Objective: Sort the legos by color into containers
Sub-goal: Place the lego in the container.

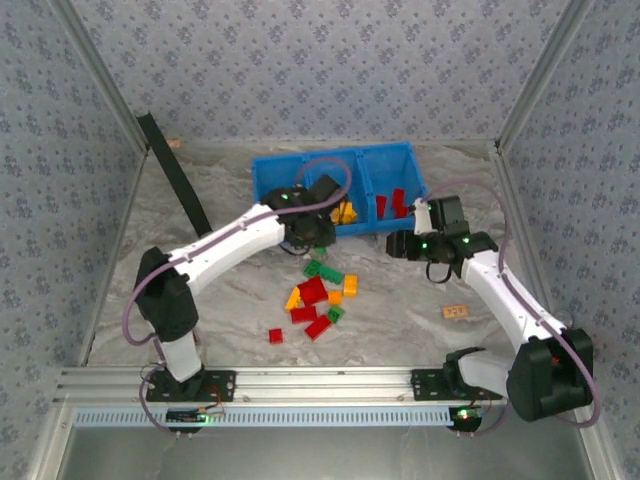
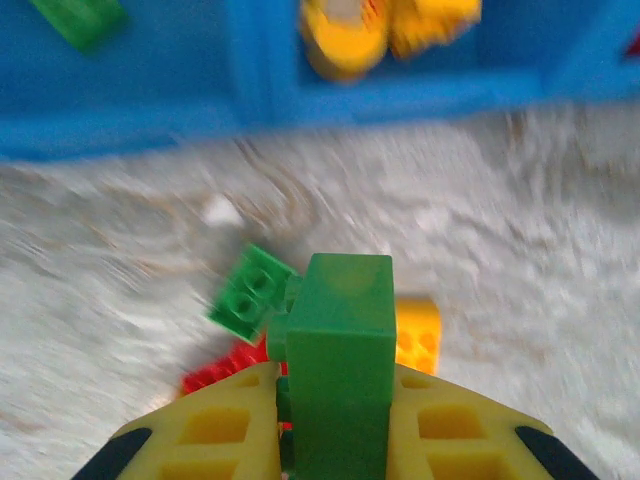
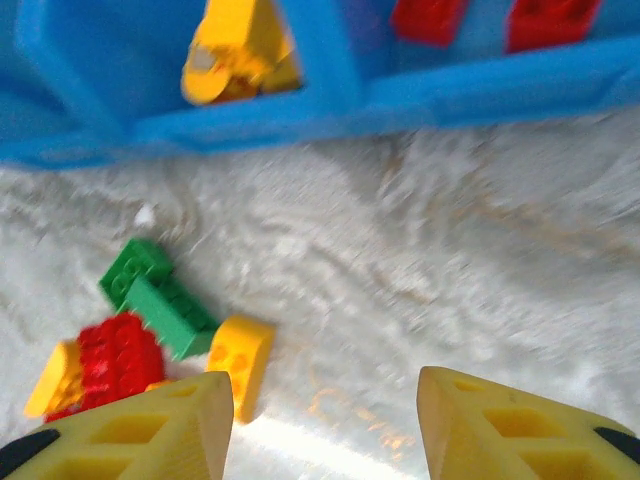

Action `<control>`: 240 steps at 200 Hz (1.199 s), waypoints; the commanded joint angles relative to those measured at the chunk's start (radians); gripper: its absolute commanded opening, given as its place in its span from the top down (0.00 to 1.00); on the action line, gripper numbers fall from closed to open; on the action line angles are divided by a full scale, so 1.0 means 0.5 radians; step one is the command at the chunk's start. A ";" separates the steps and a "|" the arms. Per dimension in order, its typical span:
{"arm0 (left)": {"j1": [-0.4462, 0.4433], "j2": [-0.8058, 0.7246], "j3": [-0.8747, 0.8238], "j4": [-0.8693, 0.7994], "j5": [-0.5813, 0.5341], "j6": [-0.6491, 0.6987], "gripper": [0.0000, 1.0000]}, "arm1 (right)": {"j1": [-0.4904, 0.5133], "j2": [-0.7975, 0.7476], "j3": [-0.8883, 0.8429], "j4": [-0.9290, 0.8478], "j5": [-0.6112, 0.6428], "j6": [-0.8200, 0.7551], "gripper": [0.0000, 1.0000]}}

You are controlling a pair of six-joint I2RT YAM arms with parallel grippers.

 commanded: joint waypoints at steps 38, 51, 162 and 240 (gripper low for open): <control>0.340 0.122 0.201 0.163 -0.169 0.363 0.81 | 0.563 -0.158 -0.293 -0.075 0.248 0.971 0.42; 0.410 0.203 0.230 0.210 -0.121 0.388 0.81 | 0.646 -0.185 -0.312 -0.076 0.294 1.125 0.38; 0.713 0.722 0.562 0.248 0.112 0.582 0.81 | 1.220 0.002 -0.358 0.070 0.474 2.007 0.29; 0.756 0.826 0.500 0.276 0.261 0.587 0.49 | 1.273 0.372 -0.176 0.171 0.356 2.085 0.29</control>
